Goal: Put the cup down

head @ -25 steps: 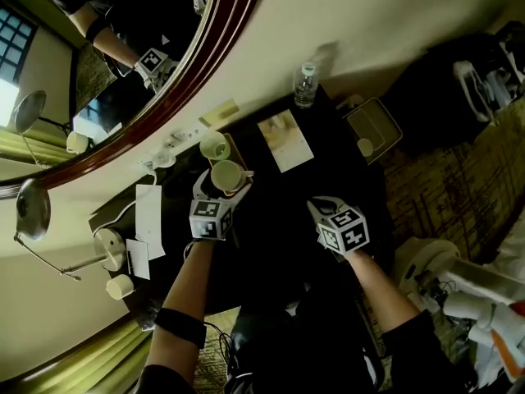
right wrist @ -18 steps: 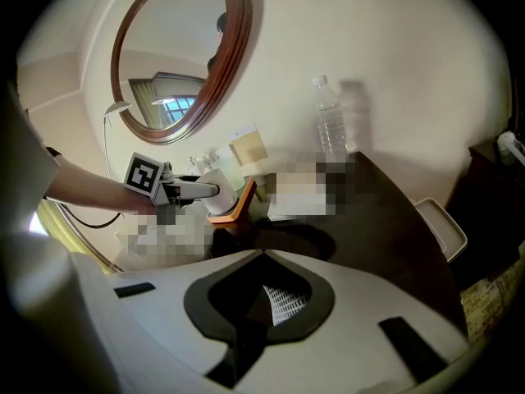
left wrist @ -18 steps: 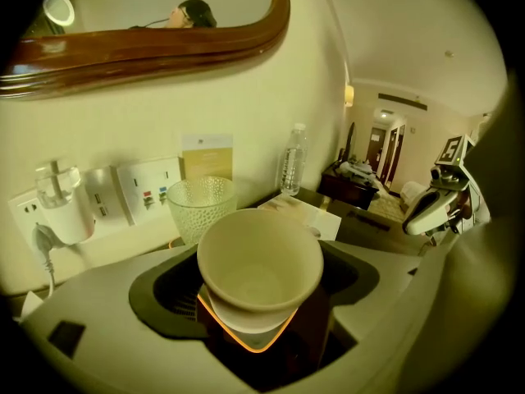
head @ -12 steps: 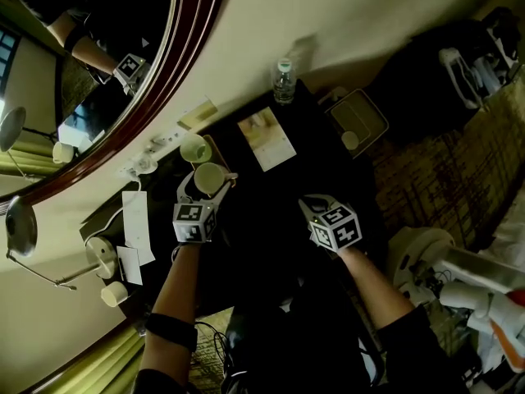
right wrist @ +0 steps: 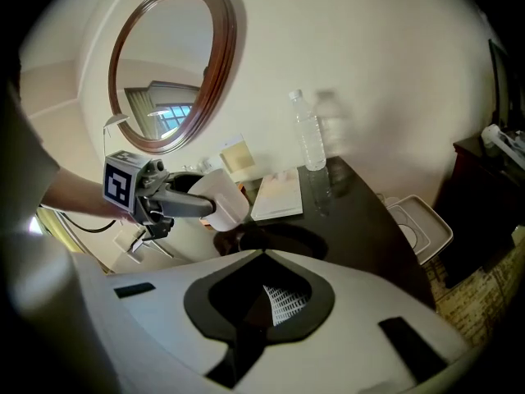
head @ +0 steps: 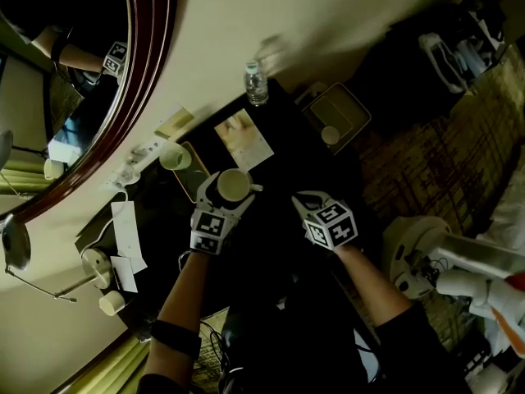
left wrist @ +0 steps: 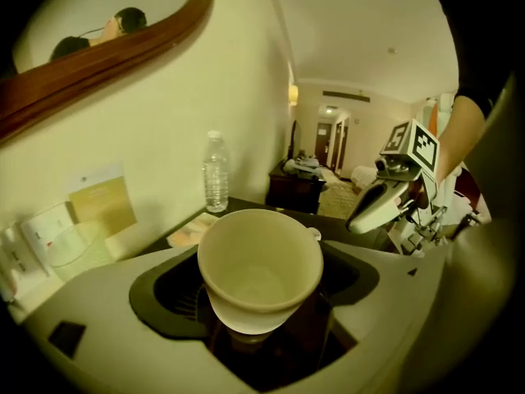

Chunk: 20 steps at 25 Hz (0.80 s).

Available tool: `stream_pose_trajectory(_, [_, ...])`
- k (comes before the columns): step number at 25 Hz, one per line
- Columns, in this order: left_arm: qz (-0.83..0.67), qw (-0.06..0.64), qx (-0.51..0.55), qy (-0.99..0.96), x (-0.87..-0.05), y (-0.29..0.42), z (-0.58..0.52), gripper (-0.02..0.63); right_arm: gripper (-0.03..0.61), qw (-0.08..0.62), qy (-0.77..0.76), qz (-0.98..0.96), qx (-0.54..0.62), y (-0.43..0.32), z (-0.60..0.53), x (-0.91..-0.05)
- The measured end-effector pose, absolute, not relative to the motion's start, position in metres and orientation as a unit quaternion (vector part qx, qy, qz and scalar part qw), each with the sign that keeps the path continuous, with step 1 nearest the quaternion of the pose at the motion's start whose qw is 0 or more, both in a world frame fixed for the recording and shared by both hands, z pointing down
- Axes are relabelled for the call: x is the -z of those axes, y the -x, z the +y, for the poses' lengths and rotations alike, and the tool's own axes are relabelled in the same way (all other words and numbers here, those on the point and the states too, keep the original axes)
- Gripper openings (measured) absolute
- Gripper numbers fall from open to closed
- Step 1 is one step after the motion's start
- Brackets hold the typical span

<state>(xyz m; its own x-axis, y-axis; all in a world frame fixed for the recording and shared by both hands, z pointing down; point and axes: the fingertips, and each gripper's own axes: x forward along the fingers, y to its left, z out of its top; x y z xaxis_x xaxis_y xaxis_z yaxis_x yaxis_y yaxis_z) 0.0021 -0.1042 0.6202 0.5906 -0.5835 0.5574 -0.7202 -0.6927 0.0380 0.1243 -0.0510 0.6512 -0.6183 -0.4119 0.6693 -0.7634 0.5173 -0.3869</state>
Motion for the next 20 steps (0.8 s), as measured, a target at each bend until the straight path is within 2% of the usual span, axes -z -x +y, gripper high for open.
stream_pose_trajectory(2, [-0.335,0.114,-0.271,-0.895,-0.631,-0.025,-0.097,0.416,0.006,0.255,-0.360,-0.829,-0.342,-0.136,-0.051,-0.651])
stream_pose_trajectory(8, [-0.279,0.126,-0.275,-0.912,-0.642,-0.078,-0.080,0.416,0.006,0.252,-0.378,-0.820,-0.348,-0.165,-0.048,-0.651])
stream_pose_trajectory(20, [-0.252,0.141,-0.289,-0.913,-0.670,-0.108,-0.069,0.417,0.006,0.248,-0.395,-0.808,-0.359,-0.193,-0.046,-0.658])
